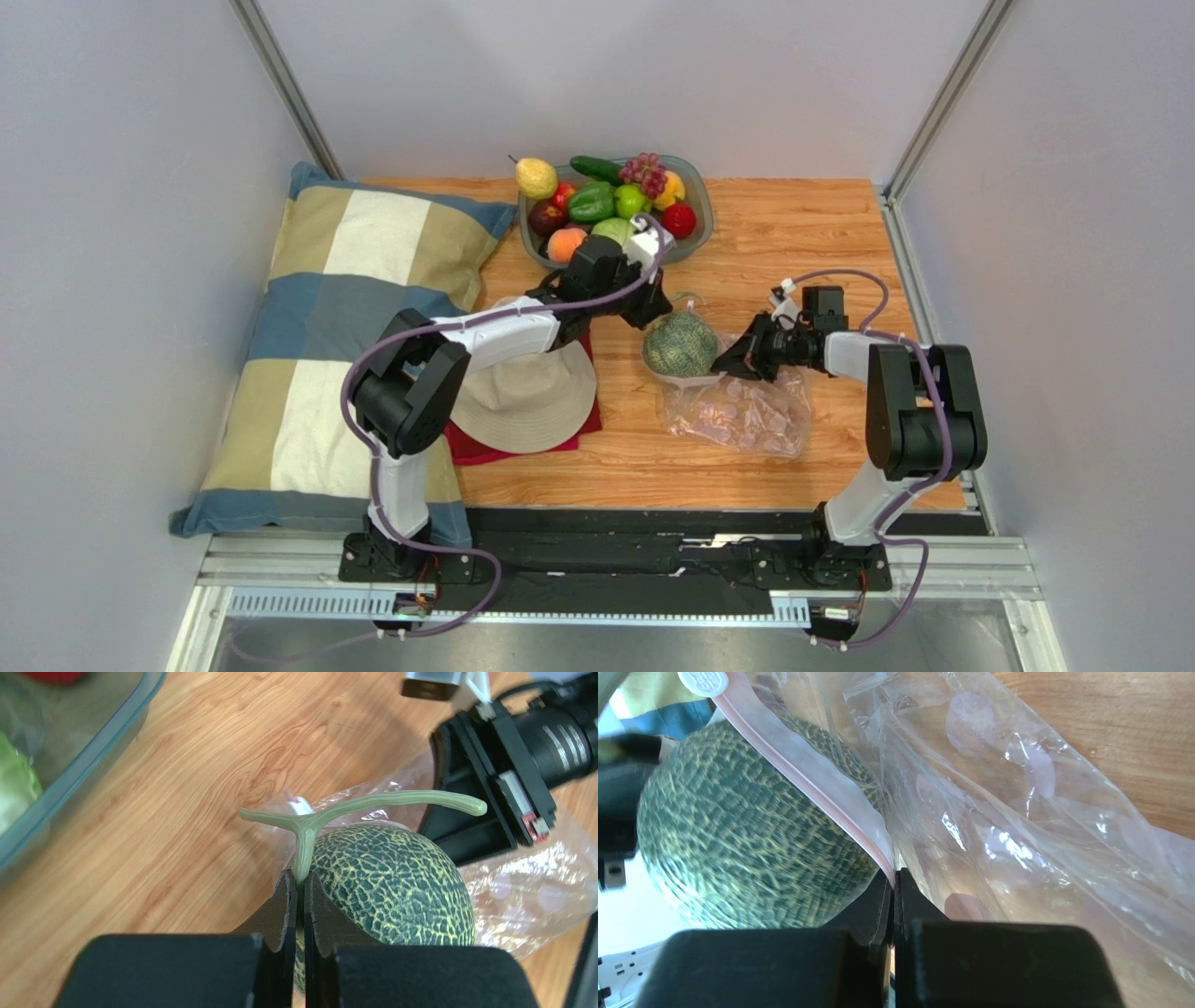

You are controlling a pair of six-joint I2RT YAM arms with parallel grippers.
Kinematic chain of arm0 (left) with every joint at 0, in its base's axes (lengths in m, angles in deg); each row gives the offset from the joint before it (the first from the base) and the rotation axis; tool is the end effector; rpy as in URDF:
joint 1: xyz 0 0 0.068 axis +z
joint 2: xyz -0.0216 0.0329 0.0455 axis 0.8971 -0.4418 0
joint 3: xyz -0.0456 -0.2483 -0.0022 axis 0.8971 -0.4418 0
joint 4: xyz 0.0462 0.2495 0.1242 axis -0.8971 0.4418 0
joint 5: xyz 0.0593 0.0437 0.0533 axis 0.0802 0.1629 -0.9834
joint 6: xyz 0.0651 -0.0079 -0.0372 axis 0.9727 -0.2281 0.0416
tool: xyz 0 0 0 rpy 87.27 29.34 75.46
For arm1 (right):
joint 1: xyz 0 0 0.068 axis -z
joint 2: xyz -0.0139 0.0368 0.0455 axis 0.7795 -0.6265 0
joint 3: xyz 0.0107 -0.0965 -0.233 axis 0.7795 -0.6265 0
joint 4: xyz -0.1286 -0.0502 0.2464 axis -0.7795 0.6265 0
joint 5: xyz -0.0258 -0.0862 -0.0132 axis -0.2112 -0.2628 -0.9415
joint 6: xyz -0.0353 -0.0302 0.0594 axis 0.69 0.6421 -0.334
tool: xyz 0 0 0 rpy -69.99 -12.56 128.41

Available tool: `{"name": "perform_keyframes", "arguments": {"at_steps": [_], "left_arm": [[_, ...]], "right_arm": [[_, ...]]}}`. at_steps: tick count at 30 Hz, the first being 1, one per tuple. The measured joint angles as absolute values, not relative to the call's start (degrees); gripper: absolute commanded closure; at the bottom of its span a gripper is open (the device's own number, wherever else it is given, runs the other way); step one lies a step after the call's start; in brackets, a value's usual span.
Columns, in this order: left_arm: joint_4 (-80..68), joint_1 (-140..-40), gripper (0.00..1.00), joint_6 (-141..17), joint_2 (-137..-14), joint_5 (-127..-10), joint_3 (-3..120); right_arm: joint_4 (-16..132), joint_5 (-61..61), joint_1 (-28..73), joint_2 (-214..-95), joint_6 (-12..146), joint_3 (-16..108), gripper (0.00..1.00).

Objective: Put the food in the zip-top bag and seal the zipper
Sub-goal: Place the fake fruit in the zipper food storage bag.

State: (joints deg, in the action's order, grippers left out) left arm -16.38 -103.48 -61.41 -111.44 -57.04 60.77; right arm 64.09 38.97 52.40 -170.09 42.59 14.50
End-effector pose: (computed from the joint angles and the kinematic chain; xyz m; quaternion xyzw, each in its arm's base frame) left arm 0.3556 -0.3231 0.1761 0.2954 0.7764 -0.3599 0.4247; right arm 0.3190 0.0397 0.0787 0.1470 0.8793 0.4326 0.1346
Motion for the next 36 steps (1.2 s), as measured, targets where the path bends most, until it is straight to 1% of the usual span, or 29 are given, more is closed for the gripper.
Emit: {"name": "perform_keyframes", "arguments": {"at_steps": [5, 11, 18, 25, 26, 28, 29, 30, 32, 36], "left_arm": [[-14.35, -109.14, 1.0, -46.28, -107.97, -60.16, 60.24], [-13.74, -113.71, 1.0, -33.0, -106.48, -64.82, 59.61], [-12.66, -115.15, 1.0, -23.07, -107.71, -69.89, 59.37], [-13.04, -117.64, 1.0, -17.08, -108.86, -72.49, 59.81], [-12.53, -117.78, 0.98, -17.08, -108.99, -72.53, 60.26], [-10.41, -117.78, 0.86, -17.67, -109.41, -72.1, 61.95], [-9.34, -117.73, 0.7, -18.15, -109.5, -71.44, 62.63], [-8.01, -117.6, 0.61, -18.81, -109.5, -70.24, 63.35], [-5.89, -117.51, 0.5, -20.08, -109.17, -67.68, 64.44], [-0.62, -117.47, 0.47, -24.65, -106.94, -61.56, 65.53]], "right_arm": [[66.86, 37.84, 52.42, -170.09, 45.02, 15.53, 1.0], [73.18, 35.1, 52.51, -168.84, 49.67, 18.64, 1.0], [80.79, 34.36, 52.34, -162.48, 54.79, 24.03, 1.0], [83.89, 36.15, 52.25, -159.77, 55.62, 24.84, 1.0], [84.18, 36.24, 52.14, -159.75, 55.53, 24.84, 1.0], [84.33, 36.22, 52.07, -159.75, 55.51, 24.82, 1.0], [84.37, 36.17, 52.07, -159.73, 55.53, 24.78, 1.0], [84.44, 36.2, 52.07, -159.75, 55.62, 24.69, 1.0], [84.9, 35.96, 52.07, -159.75, 55.9, 24.58, 1.0], [85.53, 35.74, 52.16, -159.88, 56.4, 24.54, 1.0]]}}
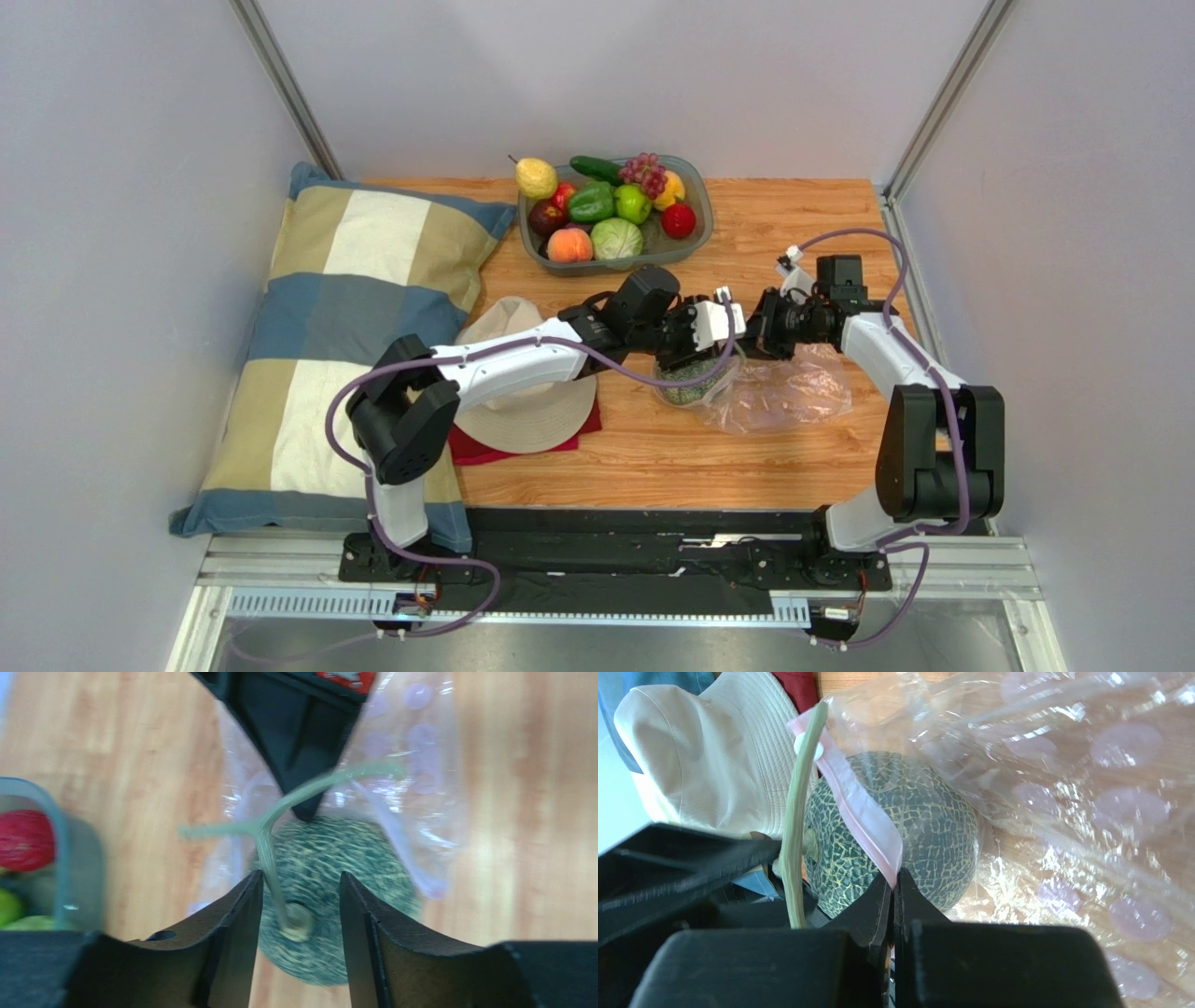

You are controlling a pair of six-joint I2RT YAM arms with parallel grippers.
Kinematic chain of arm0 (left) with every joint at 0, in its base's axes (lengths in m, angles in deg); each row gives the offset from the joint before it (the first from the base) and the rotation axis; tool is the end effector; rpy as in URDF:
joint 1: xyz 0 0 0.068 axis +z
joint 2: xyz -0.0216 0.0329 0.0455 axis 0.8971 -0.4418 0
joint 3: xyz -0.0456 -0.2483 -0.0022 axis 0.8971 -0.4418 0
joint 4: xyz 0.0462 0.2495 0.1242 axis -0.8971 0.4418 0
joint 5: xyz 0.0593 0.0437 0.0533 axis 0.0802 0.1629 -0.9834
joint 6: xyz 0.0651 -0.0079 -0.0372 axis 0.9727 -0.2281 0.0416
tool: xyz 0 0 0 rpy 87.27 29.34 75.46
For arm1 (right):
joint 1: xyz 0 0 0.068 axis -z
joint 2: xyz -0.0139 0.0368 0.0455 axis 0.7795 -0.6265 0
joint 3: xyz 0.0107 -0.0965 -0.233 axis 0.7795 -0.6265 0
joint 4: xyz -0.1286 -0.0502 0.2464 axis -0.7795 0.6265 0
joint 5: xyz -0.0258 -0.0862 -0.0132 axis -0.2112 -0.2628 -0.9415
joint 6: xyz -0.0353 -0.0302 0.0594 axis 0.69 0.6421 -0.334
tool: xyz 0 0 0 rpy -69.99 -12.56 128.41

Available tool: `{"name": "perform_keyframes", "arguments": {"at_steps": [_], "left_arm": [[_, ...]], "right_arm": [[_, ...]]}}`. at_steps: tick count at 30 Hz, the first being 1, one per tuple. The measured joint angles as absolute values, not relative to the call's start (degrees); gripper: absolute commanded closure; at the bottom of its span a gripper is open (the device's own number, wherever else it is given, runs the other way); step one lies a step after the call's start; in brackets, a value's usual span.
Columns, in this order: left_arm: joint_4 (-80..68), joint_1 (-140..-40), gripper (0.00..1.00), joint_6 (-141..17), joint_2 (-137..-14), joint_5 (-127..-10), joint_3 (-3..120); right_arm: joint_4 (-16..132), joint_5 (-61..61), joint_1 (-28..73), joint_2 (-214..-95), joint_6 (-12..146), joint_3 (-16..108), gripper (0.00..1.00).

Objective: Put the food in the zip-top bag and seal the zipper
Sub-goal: Place the fake fruit in the zipper food storage bag.

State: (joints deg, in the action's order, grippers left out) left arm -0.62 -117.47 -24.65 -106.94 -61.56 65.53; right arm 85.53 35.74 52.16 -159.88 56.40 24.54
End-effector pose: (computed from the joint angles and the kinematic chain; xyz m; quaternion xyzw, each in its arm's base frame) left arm 0.2654 -0.3893 0.2098 0.6003 0.6190 -0.2303 0.4509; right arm 0.3222 0.0384 0.1601 0.0509 0.9017 0.3889 0.1819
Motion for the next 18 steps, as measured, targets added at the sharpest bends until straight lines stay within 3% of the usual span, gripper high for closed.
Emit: {"name": "perform_keyframes", "arguments": {"at_steps": [6, 11, 18], "left_arm": [[5.32, -114.52, 0.47, -35.33, -101.93, -55.57, 65.18], [6.88, -109.43, 0.6, -44.62, -96.06, -56.49, 62.43], [10.79, -108.14, 0.65, -55.53, -96.67, -55.66, 58.71]], "right_arm": [[85.68, 35.69, 52.82, -160.45, 57.69, 24.54, 1.0], [85.68, 35.56, 53.34, -160.6, 58.94, 24.01, 1.0], [85.64, 35.08, 53.93, -161.41, 60.75, 22.77, 1.0]]}}
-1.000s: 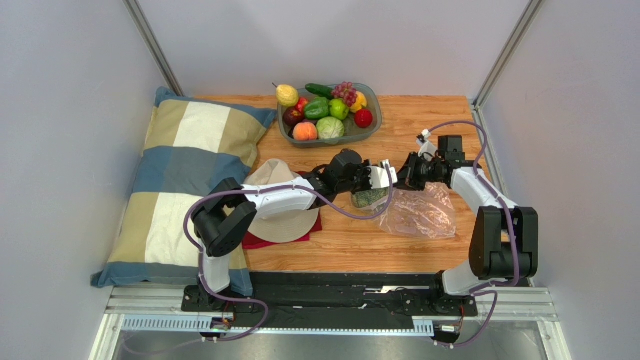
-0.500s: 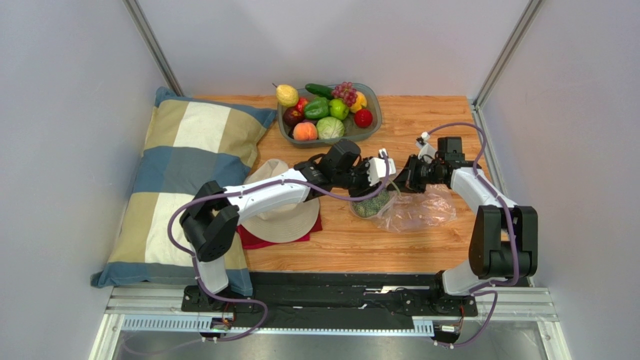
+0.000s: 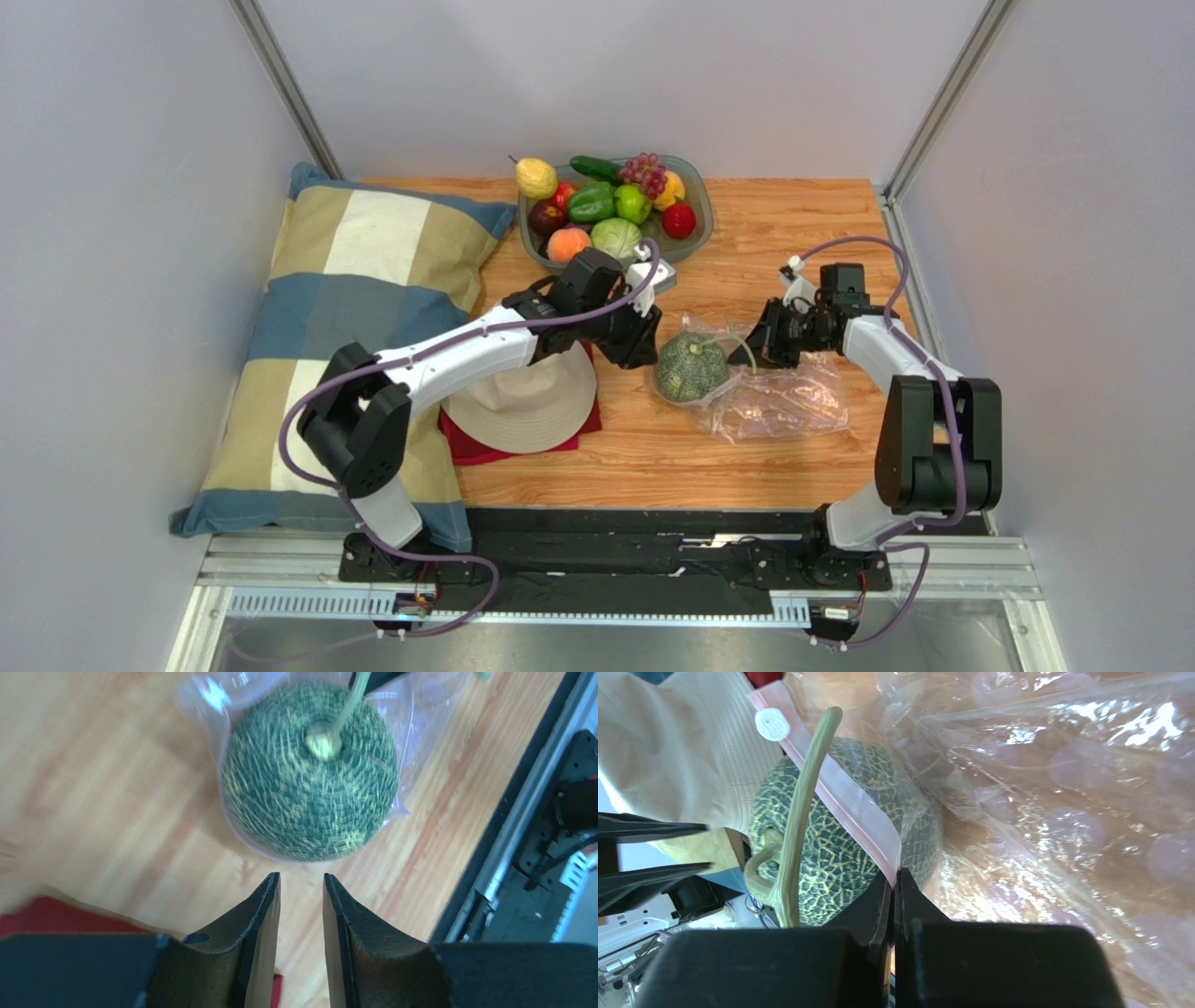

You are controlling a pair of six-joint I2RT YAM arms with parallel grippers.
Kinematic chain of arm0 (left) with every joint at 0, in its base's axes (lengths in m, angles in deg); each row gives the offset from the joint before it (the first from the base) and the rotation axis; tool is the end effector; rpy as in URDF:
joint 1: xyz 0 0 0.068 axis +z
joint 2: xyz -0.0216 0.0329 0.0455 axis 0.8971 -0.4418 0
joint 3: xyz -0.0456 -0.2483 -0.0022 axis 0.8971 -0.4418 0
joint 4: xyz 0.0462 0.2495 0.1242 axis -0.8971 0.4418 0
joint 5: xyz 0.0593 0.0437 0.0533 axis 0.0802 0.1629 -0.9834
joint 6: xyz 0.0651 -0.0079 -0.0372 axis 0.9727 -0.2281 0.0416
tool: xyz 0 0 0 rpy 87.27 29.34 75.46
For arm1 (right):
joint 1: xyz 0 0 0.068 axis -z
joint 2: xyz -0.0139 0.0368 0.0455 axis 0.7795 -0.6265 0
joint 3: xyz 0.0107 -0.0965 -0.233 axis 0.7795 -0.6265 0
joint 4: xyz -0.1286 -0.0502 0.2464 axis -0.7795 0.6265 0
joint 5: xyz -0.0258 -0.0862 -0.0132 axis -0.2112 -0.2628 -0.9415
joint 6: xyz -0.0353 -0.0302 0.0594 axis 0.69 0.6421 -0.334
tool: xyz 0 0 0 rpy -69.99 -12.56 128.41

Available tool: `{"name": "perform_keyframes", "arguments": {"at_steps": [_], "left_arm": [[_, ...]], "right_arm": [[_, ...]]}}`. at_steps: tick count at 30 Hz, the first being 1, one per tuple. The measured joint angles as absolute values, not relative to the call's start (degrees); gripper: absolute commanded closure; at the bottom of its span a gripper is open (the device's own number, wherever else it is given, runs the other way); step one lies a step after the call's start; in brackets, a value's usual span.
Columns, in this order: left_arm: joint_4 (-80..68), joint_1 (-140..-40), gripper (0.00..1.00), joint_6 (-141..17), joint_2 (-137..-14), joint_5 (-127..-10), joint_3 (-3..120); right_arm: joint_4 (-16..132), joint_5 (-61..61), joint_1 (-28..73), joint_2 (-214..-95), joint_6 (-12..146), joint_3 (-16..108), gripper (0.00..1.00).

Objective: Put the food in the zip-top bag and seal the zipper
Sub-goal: Place the fake fruit in the zipper food storage bag.

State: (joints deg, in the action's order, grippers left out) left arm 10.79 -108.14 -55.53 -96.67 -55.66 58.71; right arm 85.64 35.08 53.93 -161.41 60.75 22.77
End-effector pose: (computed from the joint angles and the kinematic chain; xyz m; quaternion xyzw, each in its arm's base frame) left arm 0.2840 -0.3097 0.2201 0.3725 0.8064 -0.3291 0.3205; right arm 0.3179 0.0282 0.1419 0.0436 0.9096 0.3736 0.1764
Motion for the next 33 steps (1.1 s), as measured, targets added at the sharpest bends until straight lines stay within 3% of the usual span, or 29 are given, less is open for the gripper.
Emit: {"name": "perform_keyframes", "arguments": {"at_steps": [20, 33], "left_arm": [[7.36, -105.6, 0.72, -74.72, -110.87, -51.09, 58.3], [1.08, -103.2, 0.72, -81.96, -111.88, -50.92, 56.51]], "right_arm": [[85.68, 34.45, 54.67, -162.51, 61.96, 22.04, 1.0], [85.53, 34.71, 54.7, -162.66, 61.91, 22.04, 1.0]]}}
